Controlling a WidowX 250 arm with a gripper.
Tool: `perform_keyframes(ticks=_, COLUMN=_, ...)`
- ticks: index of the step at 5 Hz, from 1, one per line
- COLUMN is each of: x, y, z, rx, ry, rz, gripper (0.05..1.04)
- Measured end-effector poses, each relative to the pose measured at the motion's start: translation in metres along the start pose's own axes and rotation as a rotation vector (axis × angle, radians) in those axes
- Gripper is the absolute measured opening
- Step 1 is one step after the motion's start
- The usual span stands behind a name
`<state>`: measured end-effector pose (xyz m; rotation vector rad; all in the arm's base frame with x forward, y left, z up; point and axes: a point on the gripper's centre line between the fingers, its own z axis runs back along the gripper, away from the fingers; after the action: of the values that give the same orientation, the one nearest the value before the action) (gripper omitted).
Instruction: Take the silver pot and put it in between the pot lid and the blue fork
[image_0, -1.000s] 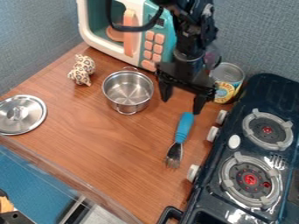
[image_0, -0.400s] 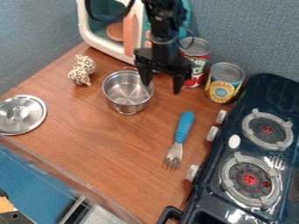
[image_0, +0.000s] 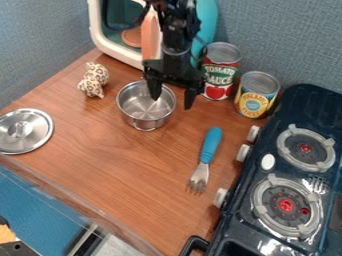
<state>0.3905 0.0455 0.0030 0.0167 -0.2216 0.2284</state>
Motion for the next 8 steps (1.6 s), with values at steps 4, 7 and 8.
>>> perform_keyframes(ticks=4, x=0.000, y=0.001, z=-0.026, rx=0.011, ry=0.032, rz=0.031, gripper=0.382)
perform_keyframes(ticks=7, x=-0.003, y=-0.005, z=-0.017, rx=-0.004, ry=0.011, rz=0.009, gripper=0.084)
perform_keyframes(ticks=8, x=-0.007, y=-0.006, z=0.008, rx=-0.019, ry=-0.052, rz=0.016, gripper=0.070)
